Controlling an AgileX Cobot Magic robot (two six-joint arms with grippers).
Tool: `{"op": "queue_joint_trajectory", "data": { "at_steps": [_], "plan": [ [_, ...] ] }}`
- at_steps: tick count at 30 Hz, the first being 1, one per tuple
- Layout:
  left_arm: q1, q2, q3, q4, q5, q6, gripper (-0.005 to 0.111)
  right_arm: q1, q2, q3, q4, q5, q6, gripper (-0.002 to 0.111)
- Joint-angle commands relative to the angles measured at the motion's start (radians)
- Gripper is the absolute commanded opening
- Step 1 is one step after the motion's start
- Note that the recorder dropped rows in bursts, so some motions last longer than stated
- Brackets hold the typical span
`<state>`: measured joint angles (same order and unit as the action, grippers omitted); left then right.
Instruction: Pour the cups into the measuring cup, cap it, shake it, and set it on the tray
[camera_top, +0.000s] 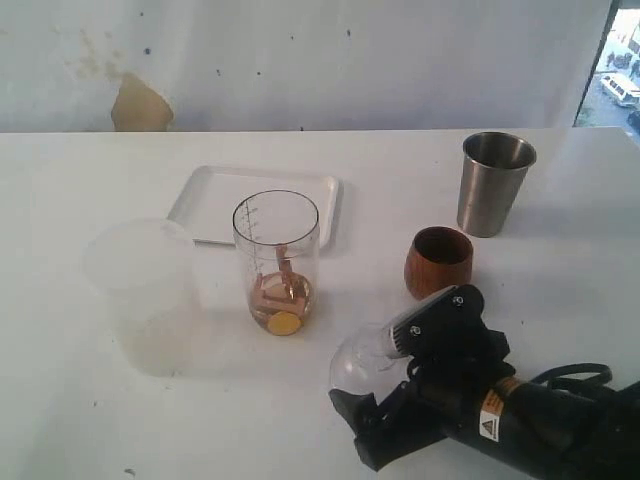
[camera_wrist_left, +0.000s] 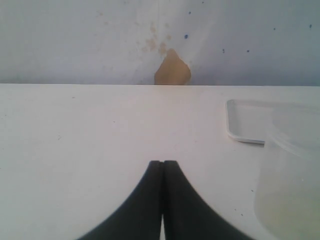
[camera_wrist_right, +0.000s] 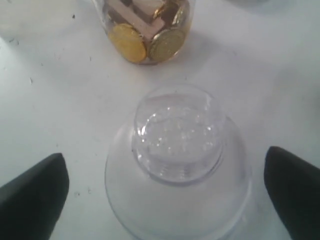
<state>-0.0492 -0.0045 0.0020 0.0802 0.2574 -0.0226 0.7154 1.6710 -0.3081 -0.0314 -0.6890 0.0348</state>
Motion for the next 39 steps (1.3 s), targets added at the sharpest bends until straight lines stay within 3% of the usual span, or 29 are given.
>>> {"op": "queue_joint_trajectory", "data": {
  "at_steps": [1,2,4,5,8,10,18,24,34,37,39],
  "plan": [
    [0.002,0.004,-0.002,-0.012,-0.002,0.001,0.103,-0.007,0.015,0.004,0.002,-0.002,-0.011,0.098],
    [0.002,0.004,-0.002,-0.012,-0.002,0.001,0.103,-0.007,0.017,0.004,0.002,-0.002,-0.011,0.095],
    [0.002,0.004,-0.002,-0.012,-0.002,0.001,0.103,-0.007,0.017,0.004,0.002,-0.009,-0.011,0.077],
    [0.002,0.004,-0.002,-0.012,-0.002,0.001,0.103,-0.007,0.017,0.004,0.002,-0.011,-0.011,0.058],
    [0.002,0.004,-0.002,-0.012,-0.002,0.001,0.103,-0.007,0.017,0.004,-0.002,-0.011,-0.006,0.018],
    [0.002,0.004,-0.002,-0.012,-0.002,0.001,0.103,-0.007,0.017,0.004,-0.014,-0.011,-0.006,0.000],
    [0.002,0.004,-0.002,-0.012,-0.002,0.001,0.103,-0.007,-0.099,0.004,-0.014,0.042,-0.006,0.000],
    [0.002,0.004,-0.002,-0.012,-0.002,0.001,0.103,-0.007,-0.295,-0.057,0.176,0.347,-0.166,0.000],
    [0.002,0.004,-0.002,-0.012,-0.002,0.001,0.103,-0.007,-0.404,-0.133,0.192,0.614,-0.214,0.001],
    [0.002,0.004,-0.002,-0.012,-0.002,0.001,0.103,-0.007,-0.402,-0.133,0.192,0.622,-0.214,0.019],
    [0.002,0.004,-0.002,-0.012,-0.002,0.001,0.103,-0.007,-0.394,-0.133,0.192,0.593,-0.214,0.046]
  ]
}}
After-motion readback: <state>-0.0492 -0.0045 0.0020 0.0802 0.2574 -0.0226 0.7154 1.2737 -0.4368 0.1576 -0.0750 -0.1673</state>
